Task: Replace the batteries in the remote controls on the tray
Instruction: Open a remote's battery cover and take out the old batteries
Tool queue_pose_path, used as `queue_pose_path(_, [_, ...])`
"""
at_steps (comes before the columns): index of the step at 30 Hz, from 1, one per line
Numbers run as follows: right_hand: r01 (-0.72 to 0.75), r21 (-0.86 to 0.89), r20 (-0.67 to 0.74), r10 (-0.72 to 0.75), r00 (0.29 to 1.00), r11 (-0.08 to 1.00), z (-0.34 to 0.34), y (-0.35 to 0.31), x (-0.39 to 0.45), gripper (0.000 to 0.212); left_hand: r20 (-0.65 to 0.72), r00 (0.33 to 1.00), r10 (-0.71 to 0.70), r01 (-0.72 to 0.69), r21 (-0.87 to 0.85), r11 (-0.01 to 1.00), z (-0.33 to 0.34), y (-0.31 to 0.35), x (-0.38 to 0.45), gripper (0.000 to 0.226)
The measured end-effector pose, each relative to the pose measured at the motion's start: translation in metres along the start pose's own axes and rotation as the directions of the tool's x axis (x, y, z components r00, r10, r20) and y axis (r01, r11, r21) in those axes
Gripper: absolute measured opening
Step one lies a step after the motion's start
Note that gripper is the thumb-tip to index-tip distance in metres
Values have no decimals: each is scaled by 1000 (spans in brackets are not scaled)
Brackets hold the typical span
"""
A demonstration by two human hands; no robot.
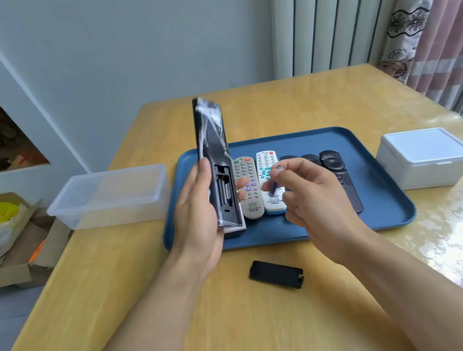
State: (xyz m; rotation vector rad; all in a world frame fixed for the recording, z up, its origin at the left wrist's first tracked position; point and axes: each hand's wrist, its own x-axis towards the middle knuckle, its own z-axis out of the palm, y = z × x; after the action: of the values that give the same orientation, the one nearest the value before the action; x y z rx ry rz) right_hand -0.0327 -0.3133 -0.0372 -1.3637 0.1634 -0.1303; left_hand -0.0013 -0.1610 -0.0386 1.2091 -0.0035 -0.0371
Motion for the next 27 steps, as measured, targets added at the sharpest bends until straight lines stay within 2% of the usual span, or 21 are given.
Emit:
queue_pose_path(3, [-51,8,15,50,999,999,0,1,1,20,-53,996,-65,70,102,992,-17,9,3,27])
queue_pose_path(9, [-92,-75,197,105,975,993,3,5,-3,9,-76,996,-36,68,466,882,-44,14,-1,36])
queue_pose_path(15, [-152,-89,289,171,942,984,1,4,-2,18,-107,994,-26,89,643,761,-57,3,1,30])
queue_pose_path(18, [-100,-141,301,139,943,985,3,-2,-3,22,-155,987,-36,138,723,678,-60,-3,7,56])
queue_pose_path(21, [-105,-158,334,153,930,982,12,-14,-5,20,-133,991,-15,118,815,567,-52,7,2,35])
queue_pose_path(24, [-176,-156,305,217,927,972,28,-26,0,22,-81,997,-11,78,909,410,-52,13,-1,55])
queue_pose_path(27, [-170,-241,254,232,939,955,48,-36,9,27,3,1000,-13,1,943,333,-58,20,-7,53])
